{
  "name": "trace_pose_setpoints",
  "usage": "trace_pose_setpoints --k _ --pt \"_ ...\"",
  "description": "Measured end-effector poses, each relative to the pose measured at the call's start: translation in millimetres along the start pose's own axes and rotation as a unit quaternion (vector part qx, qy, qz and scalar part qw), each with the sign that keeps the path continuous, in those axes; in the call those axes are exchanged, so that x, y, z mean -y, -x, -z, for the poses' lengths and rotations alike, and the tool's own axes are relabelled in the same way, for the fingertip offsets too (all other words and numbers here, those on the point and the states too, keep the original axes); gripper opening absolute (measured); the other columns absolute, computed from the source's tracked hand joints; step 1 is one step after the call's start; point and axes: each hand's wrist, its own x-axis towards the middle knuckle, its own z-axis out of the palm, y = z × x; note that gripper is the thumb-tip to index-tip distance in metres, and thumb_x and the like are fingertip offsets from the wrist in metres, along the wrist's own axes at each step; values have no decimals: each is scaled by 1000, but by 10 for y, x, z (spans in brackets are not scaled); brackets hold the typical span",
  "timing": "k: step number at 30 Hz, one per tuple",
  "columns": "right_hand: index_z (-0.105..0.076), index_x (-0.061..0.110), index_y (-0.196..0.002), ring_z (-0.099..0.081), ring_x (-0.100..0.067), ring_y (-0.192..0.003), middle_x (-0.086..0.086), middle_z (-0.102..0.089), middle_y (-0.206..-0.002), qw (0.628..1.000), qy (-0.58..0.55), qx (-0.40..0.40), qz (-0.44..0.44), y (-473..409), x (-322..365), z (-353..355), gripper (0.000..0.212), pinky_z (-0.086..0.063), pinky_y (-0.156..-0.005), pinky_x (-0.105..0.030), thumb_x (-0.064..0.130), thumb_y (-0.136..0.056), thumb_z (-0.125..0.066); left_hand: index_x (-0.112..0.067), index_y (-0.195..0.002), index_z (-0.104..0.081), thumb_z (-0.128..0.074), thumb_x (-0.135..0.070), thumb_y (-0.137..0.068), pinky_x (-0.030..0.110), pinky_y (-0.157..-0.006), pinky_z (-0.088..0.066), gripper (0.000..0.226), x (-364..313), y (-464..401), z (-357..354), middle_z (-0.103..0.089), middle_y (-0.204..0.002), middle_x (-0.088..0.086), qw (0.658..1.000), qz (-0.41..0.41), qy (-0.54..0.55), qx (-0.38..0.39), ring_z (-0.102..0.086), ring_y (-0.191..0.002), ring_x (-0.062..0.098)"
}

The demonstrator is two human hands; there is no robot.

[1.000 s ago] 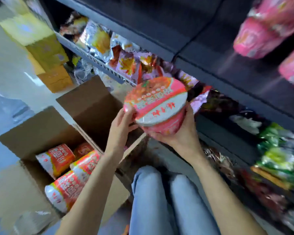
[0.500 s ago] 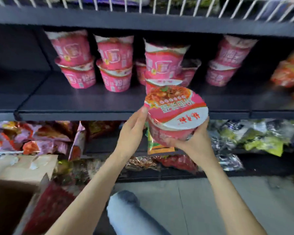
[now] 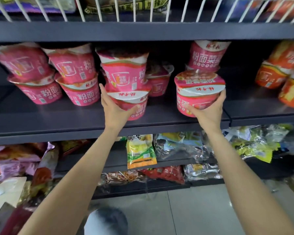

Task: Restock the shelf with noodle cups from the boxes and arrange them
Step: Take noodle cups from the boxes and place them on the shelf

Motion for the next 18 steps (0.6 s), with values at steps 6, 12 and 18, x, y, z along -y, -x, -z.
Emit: trace_pose_setpoints --k 6,12,18 --pt "-2 23 -152 -30 -15 -139 -2 -25 -153 998 17 -39 -36 -221 -312 107 126 -24 -108 -23 29 -62 -89 -29 -150 -11 -88 -36 -62 38 -104 -37 117 26 19 -55 -31 -151 -1 998 0 -56 -26 -39 -133 19" --pt "-5 10 -153 -26 -37 -138 -18 -25 -151 983 134 -97 -82 -161 -440 177 100 -30 -110 -48 31 -83 -72 -27 -151 -6 -86 -46 -61 43 -97 -47 122 -16 99 -247 -39 -140 2 997 -3 -76 -11 -52 -121 20" --pt "-13 8 -152 -27 -34 -137 -18 -23 -151 983 133 -125 -30 25 -254 100 85 -29 -109 -42 22 -87 -67 -23 -146 -32 -79 -47 -71 37 -94 -50 91 -127 195 -485 -37 -136 -1 996 -18 -66 52 -58 -109 11"
